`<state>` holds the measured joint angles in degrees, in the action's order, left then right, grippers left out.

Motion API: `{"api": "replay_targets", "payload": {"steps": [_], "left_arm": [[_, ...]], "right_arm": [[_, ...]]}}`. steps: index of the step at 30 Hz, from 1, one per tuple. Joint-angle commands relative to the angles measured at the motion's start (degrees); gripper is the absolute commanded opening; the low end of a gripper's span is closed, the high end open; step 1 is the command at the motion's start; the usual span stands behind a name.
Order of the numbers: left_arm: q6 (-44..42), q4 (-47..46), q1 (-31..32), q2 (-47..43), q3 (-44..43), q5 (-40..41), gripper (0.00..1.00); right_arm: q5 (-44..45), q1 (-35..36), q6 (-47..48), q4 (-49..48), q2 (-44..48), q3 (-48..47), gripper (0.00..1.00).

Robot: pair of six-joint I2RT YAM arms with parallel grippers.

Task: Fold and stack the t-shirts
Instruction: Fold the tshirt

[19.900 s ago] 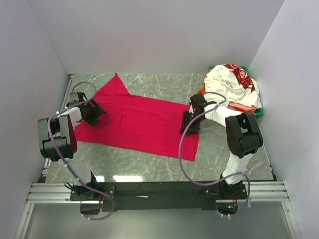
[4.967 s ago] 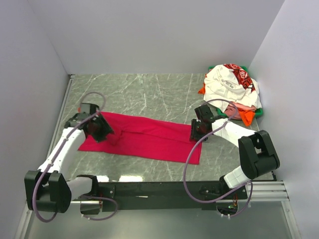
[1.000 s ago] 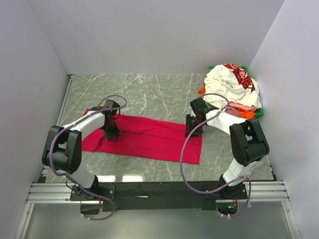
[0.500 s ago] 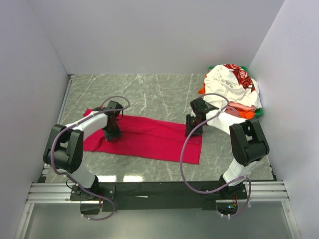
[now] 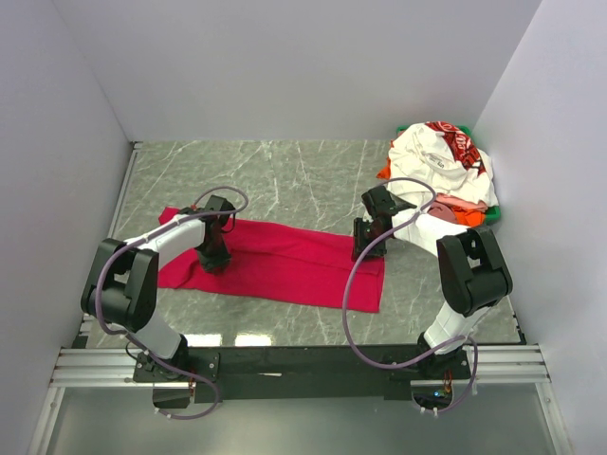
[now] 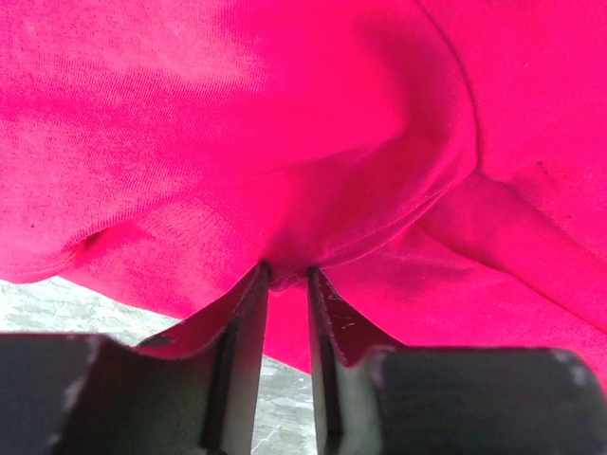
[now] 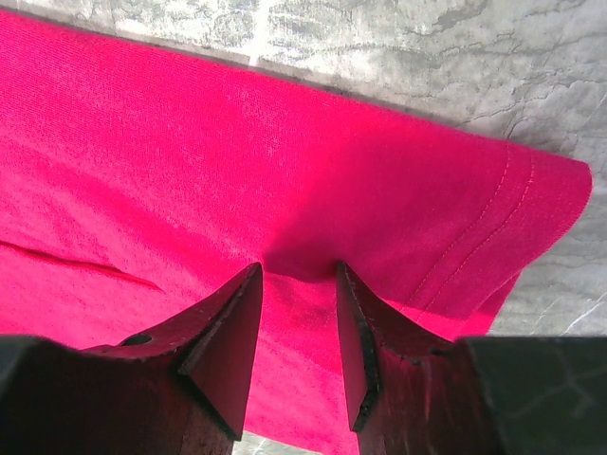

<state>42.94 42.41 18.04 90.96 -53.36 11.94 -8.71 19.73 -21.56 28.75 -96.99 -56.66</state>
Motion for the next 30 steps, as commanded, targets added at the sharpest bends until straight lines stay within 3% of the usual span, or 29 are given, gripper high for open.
{"api": "replay_targets", "payload": {"steps": [1,7,11,30], "left_arm": [[0.1,-0.8,0.4,0.1,0.2,0.8,0.27],[-0.2,-1.3,0.5,1.0,0.0,1.2,0.17],[-0.2,-1.5,0.7,1.3,0.4,1.1,0.01],[-0.2,9.5,2.3,-0.9,-9.7,-6.9,0.01]], "right_arm": [[0.6,-0.3,0.2,0.8,-0.2,1.0,0.44],[0.7,-0.7,0.6,0.8,0.0,1.6,0.44],[0.7,-1.1,1.0,0.7,0.3,2.0,0.44],[0.1,-1.4,1.9,0.3,0.5,2.5,0.44]]}}
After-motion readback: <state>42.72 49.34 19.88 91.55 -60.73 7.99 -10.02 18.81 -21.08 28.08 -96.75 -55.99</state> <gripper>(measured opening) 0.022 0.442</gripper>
